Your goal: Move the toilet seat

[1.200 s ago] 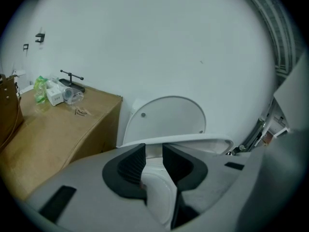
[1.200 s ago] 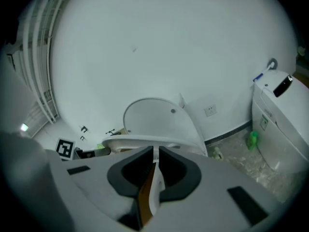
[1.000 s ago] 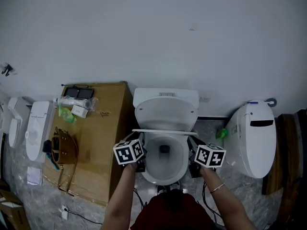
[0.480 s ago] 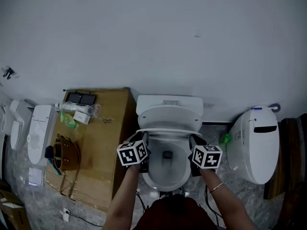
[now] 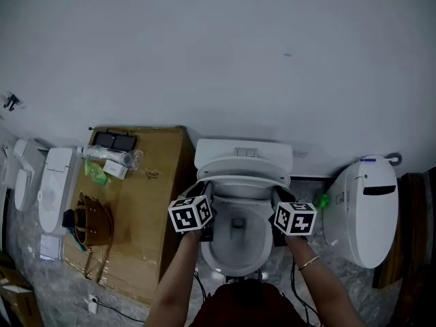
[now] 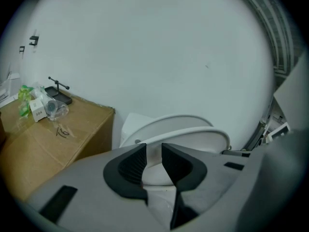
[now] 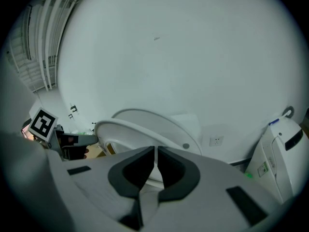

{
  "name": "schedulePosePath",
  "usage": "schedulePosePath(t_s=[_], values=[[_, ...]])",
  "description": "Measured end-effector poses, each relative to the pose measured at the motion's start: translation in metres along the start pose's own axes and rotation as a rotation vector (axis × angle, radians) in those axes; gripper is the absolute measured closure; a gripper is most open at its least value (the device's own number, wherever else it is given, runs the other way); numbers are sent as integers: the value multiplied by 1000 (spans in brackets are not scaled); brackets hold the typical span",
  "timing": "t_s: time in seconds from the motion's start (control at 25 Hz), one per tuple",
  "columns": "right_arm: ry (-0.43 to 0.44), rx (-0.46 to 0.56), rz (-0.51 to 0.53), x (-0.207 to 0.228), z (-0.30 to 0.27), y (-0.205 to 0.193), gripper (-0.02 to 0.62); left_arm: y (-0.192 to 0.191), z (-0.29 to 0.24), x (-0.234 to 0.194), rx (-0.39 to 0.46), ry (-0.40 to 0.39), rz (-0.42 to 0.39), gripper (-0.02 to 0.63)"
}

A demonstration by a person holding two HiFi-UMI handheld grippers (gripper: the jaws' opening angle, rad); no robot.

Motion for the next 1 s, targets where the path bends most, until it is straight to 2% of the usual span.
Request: schedulePosePath(t_s=[0.32, 0.52, 0.8, 1.0], values=[[-10, 3, 21, 10, -17, 15, 561, 13, -19, 2, 20, -7, -5, 489], [-19, 18, -5, 15, -24, 21, 561, 18, -28, 3, 29, -7, -2, 489], [-21, 3, 25, 18, -30, 26, 561, 17, -39, 10, 5, -19, -30, 489], [-18, -12, 56, 19, -31, 28, 561, 15, -36, 15, 16, -34, 4, 490]])
Point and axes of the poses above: the fingertips, and each gripper's own axes: z backward along the fingers, x to its right, y out of its top, the point moved 9 cm from there along z, backward along the fingers, and after that the axes turned 13 degrees about y, right-handed, at the moved point
